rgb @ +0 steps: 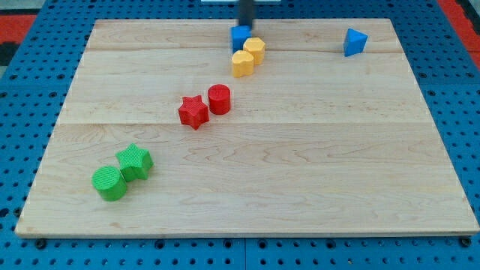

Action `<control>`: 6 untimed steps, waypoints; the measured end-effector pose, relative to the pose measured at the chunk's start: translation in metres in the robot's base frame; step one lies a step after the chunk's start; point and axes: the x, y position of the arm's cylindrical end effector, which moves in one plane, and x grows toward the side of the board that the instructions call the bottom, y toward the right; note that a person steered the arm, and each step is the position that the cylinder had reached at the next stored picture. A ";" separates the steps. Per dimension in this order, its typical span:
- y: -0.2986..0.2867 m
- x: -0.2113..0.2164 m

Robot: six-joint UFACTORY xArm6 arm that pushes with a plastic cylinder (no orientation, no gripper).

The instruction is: Slide the yellow hexagon along with blue cube to the top left

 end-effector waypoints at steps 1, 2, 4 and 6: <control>0.020 0.007; 0.050 0.016; 0.095 0.057; -0.123 0.041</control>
